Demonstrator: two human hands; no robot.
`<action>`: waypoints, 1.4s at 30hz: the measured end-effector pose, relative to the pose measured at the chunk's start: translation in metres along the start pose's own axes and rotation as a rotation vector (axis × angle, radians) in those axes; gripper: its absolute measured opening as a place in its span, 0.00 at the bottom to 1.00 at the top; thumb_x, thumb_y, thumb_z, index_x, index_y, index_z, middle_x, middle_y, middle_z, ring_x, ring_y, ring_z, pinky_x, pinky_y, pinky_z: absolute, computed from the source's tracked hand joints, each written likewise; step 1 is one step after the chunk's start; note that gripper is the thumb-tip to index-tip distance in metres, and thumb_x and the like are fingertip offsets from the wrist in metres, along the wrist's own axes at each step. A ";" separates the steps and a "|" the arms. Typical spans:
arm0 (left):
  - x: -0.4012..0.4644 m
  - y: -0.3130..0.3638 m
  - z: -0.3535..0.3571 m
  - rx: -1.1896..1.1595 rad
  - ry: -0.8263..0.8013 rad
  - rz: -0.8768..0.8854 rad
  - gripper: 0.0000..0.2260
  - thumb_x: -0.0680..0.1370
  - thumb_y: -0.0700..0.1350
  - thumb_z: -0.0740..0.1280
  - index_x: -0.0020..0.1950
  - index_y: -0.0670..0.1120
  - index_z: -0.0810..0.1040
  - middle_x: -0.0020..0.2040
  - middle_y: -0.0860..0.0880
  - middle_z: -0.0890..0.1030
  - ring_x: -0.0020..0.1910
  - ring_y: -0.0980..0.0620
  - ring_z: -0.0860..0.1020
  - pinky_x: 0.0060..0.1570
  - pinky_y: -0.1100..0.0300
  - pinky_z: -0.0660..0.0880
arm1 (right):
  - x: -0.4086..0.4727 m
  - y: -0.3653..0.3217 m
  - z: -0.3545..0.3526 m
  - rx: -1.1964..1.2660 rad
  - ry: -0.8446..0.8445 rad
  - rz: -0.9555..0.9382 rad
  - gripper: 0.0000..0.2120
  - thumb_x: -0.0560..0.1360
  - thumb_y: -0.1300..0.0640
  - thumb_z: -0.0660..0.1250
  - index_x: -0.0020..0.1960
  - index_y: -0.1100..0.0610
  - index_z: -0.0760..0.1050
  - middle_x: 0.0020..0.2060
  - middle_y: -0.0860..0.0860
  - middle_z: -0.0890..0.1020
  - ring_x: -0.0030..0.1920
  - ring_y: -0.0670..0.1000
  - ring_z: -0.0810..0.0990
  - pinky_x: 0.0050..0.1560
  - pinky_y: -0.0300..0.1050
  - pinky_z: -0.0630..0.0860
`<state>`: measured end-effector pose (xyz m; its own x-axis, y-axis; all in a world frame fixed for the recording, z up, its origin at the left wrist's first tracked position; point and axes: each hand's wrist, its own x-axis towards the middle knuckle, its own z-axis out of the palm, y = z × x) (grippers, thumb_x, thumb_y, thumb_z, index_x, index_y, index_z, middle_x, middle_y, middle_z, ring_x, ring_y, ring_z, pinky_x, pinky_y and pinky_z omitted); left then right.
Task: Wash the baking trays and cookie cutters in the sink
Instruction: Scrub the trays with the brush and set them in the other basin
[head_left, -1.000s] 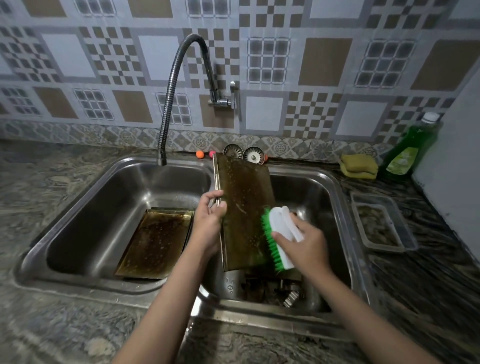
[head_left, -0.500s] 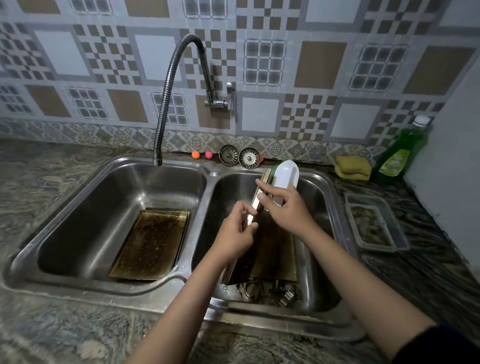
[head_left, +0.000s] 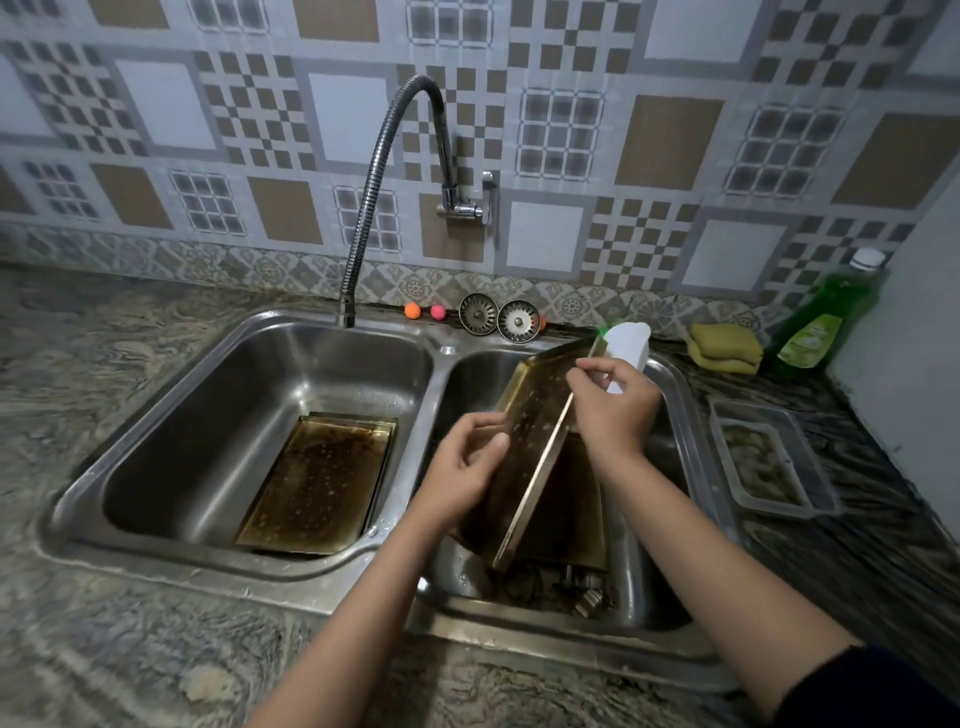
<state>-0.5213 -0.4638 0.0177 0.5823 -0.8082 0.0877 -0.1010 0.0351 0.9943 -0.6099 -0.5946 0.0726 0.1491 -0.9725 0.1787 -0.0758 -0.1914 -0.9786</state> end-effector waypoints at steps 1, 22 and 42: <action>0.002 -0.003 -0.010 0.062 0.064 -0.024 0.10 0.78 0.46 0.65 0.59 0.50 0.75 0.58 0.50 0.78 0.60 0.52 0.76 0.58 0.60 0.74 | 0.000 -0.005 -0.001 0.045 0.002 0.008 0.09 0.66 0.62 0.73 0.37 0.48 0.81 0.35 0.47 0.82 0.38 0.43 0.80 0.39 0.38 0.76; 0.007 -0.041 -0.205 -0.404 0.198 -0.403 0.16 0.75 0.31 0.62 0.61 0.42 0.76 0.43 0.44 0.83 0.33 0.52 0.81 0.33 0.61 0.79 | -0.003 0.009 0.032 0.264 -0.206 0.195 0.06 0.71 0.60 0.73 0.46 0.52 0.81 0.40 0.50 0.81 0.36 0.41 0.77 0.40 0.35 0.75; 0.060 -0.108 -0.299 0.573 0.283 -0.536 0.13 0.78 0.39 0.64 0.61 0.48 0.76 0.61 0.45 0.77 0.60 0.48 0.74 0.61 0.54 0.70 | 0.019 0.097 -0.028 -0.231 -0.131 0.147 0.22 0.73 0.58 0.72 0.66 0.52 0.74 0.62 0.54 0.77 0.58 0.58 0.78 0.52 0.55 0.79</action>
<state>-0.2347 -0.3401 -0.0662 0.8412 -0.4492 -0.3009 -0.1027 -0.6791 0.7268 -0.6421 -0.6350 -0.0158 0.2446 -0.9696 0.0075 -0.3260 -0.0895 -0.9411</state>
